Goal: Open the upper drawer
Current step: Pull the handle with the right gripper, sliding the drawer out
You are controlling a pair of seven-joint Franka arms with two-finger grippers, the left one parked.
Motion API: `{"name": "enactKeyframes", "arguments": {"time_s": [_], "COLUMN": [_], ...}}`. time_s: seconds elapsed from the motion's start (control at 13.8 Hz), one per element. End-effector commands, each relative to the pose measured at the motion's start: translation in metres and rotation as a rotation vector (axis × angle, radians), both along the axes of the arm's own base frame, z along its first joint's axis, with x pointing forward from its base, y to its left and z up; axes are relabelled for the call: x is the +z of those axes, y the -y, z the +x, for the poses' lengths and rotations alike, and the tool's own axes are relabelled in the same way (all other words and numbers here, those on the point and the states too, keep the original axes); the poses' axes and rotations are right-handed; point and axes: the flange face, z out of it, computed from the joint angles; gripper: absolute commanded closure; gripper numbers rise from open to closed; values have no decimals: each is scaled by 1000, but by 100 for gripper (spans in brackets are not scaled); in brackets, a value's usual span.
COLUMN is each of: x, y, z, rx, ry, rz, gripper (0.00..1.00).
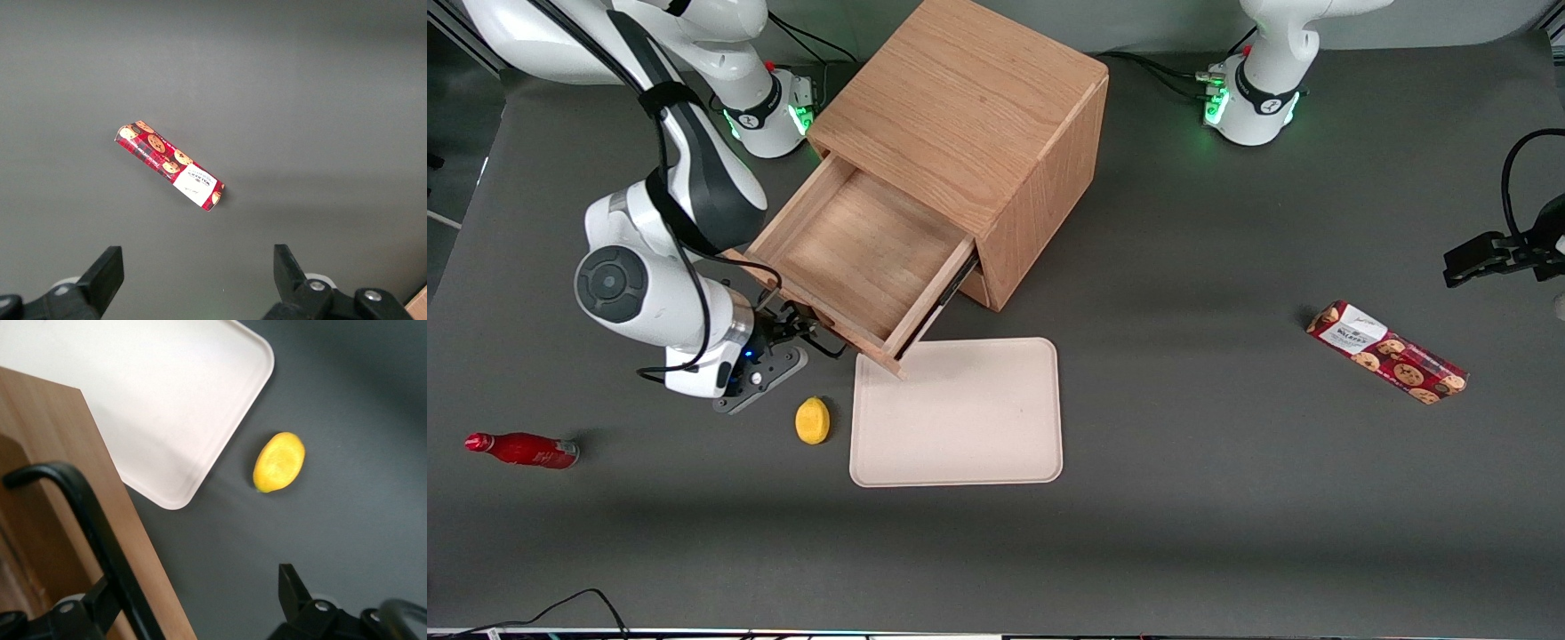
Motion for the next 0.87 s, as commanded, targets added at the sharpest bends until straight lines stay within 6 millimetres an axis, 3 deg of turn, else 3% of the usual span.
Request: {"name": "enactKeyframes", "arguments": {"time_s": [0.0, 0.65, 0.8], "x": [7, 1, 4], "y": [10, 14, 22], "z": [11, 18, 22], "rx": [19, 37, 29], "ry": [2, 4, 12], "rz": [-4, -15, -19], "gripper": [0, 0, 0]}}
